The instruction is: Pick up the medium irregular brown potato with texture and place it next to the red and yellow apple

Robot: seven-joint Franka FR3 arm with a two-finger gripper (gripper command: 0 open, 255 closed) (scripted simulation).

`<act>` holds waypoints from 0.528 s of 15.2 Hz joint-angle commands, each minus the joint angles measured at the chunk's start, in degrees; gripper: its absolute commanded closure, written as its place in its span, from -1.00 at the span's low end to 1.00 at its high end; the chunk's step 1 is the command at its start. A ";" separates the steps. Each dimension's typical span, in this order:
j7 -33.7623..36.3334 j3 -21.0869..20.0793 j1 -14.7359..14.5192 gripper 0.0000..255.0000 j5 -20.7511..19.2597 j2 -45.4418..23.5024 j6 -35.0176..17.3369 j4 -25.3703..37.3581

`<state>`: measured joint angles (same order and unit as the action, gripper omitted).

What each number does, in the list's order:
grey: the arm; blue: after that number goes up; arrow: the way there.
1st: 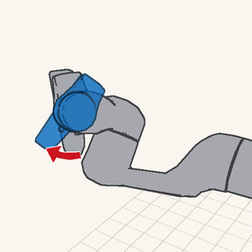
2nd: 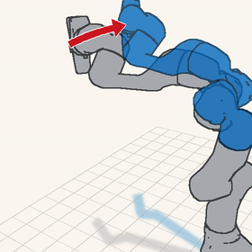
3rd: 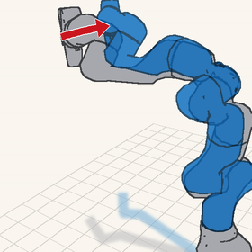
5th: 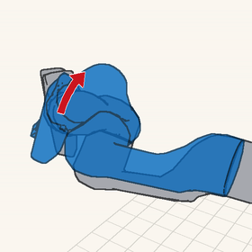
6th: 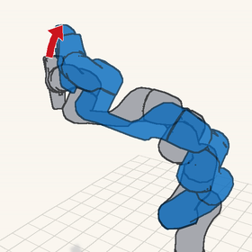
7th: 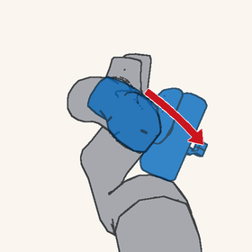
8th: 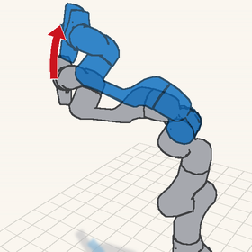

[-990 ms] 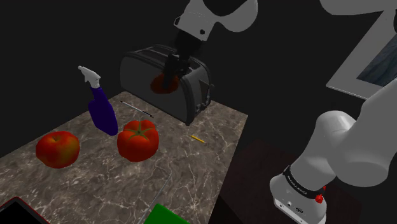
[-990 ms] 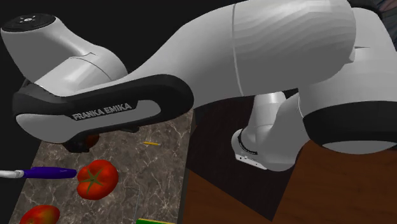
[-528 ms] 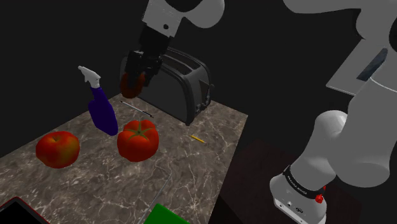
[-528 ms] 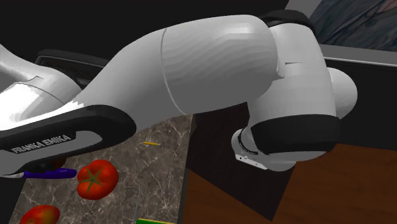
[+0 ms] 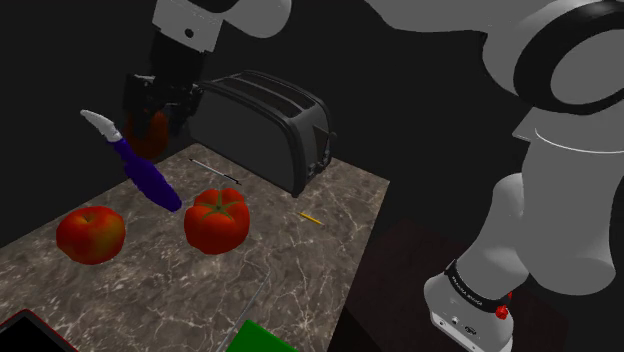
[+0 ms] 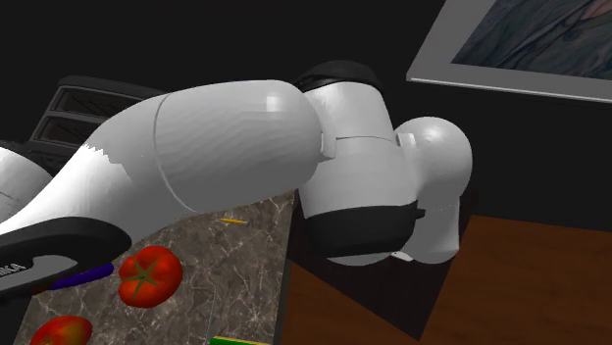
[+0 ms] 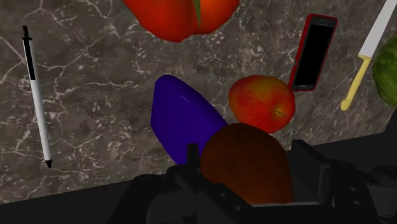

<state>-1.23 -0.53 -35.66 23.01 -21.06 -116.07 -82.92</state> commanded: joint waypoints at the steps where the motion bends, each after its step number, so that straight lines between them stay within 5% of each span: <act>1: 2.08 -0.22 -0.63 1.00 -0.82 -6.17 2.29 9.03; 5: 6.01 -0.49 -1.82 1.00 -2.34 -17.47 7.96 26.95; 8: 5.12 -0.52 -1.89 1.00 -2.04 -16.91 5.47 23.77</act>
<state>4.14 -1.03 -37.48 20.89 -37.89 -109.71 -58.35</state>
